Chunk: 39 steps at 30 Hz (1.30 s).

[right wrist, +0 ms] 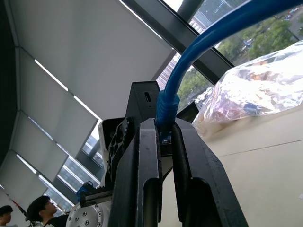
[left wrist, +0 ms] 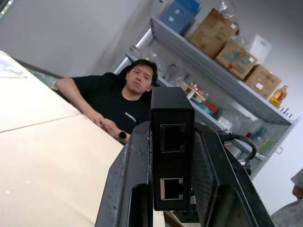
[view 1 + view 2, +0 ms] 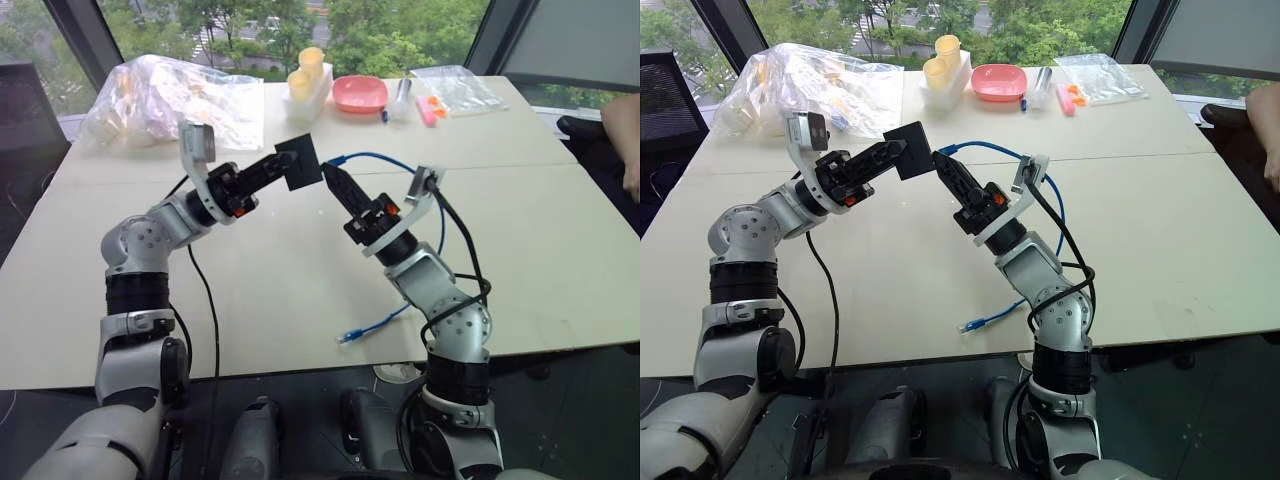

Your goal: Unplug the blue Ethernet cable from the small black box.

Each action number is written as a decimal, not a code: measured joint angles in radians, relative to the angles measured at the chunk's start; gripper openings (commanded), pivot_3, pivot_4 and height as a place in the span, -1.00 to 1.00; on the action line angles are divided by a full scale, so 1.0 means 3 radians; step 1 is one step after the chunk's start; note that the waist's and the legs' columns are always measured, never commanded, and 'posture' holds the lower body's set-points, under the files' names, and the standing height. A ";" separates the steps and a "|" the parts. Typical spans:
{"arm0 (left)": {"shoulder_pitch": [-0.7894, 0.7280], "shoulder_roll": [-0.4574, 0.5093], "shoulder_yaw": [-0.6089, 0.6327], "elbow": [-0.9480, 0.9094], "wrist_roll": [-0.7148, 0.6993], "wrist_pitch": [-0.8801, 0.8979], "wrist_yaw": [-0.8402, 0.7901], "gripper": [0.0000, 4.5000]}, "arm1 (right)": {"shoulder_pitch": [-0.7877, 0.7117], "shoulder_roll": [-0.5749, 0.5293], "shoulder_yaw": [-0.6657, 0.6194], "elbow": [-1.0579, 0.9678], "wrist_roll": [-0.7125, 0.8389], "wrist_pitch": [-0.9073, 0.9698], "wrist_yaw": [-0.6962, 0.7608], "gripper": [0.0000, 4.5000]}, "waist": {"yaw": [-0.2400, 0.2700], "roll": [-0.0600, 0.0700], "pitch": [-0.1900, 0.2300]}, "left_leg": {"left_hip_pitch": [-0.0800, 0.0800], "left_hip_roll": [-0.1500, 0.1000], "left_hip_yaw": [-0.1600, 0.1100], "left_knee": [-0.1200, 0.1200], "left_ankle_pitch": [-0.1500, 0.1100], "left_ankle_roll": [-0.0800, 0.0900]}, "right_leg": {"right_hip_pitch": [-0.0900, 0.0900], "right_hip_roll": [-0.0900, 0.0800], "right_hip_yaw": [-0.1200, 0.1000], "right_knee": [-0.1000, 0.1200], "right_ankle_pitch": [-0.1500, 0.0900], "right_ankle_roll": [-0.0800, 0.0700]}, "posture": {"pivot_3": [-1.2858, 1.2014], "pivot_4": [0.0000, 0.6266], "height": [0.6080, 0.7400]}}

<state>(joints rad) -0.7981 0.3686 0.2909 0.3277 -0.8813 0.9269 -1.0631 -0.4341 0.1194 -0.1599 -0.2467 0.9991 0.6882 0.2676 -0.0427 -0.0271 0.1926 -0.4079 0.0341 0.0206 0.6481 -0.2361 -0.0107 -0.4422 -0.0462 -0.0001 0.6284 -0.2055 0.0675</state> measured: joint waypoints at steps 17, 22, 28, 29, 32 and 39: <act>0.0349 0.0496 -0.0077 -0.0203 0.0098 0.0029 -0.0090 -0.78 | -0.0067 -0.0538 -0.0559 0.0314 -0.0119 -0.0513 -0.0305 -0.97 | 0.0071 0.0003 0.0001 | -0.0005 0.0001 0.0003 -0.0007 0.0000 0.0000 | -0.0001 -0.0001 0.0001 -0.0019 0.0000 -0.0005 | 0.03 -0.52 1.00; 0.0349 0.0296 -0.0542 -0.0208 0.0982 -0.1024 0.0294 -0.78 | 0.0078 -0.0653 -0.0559 0.0448 -0.0248 -0.0392 -0.0566 -0.97 | 0.0112 0.0003 0.0001 | -0.0010 -0.0003 0.0007 -0.0006 0.0000 0.0000 | 0.0002 -0.0010 0.0003 -0.0029 0.0001 -0.0006 | 0.03 -0.52 1.00; 0.0285 -0.0402 -0.0901 0.0048 0.1730 -0.2251 0.0901 -0.78 | 0.0046 -0.0937 -0.0746 0.0716 -0.0519 -0.0255 -0.1166 -0.62 | 0.0113 0.0004 0.0001 | -0.0020 -0.0009 0.0016 -0.0004 -0.0001 0.0001 | 0.0001 -0.0017 0.0008 -0.0046 0.0006 0.0004 | 0.03 -0.52 1.00; 0.0268 -0.0489 -0.0913 0.0101 0.1772 -0.2345 0.0974 -0.78 | 0.0028 -0.0948 -0.0778 0.0751 -0.0543 -0.0239 -0.1245 -0.48 | 0.0105 0.0003 0.0001 | -0.0021 -0.0009 0.0016 -0.0004 -0.0001 0.0002 | 0.0000 -0.0015 0.0008 -0.0047 0.0007 0.0006 | 0.03 -0.52 1.00; 0.0243 -0.0664 -0.0962 0.0263 0.1890 -0.2564 0.1082 -0.78 | 0.0002 -0.1020 -0.0807 0.0807 -0.0613 -0.0146 -0.1375 0.20 | 0.0088 0.0004 0.0000 | -0.0018 -0.0005 0.0014 -0.0005 -0.0005 0.0009 | -0.0001 -0.0003 0.0011 -0.0045 0.0009 0.0009 | 0.03 -0.52 1.00; 0.0274 -0.0903 -0.1178 0.0337 0.2039 -0.2682 0.1093 -0.78 | 0.0426 -0.1521 -0.0182 0.0248 -0.0872 0.0190 -0.0810 0.99 | 0.0094 0.0006 0.0000 | -0.0018 -0.0004 0.0013 -0.0005 -0.0008 0.0014 | -0.0001 0.0000 0.0011 -0.0045 0.0007 0.0011 | 0.03 -0.52 1.00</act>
<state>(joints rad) -0.7158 0.0976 -0.0625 0.4287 -0.2695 0.1222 -0.7353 -0.3063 -0.3368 -0.2144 -0.1723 0.7374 0.7452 0.0245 -0.0146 -0.0252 0.1925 -0.4132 0.0329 0.0245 0.6468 -0.2385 -0.0064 -0.4426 -0.0463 0.0033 0.6150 -0.2033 0.0707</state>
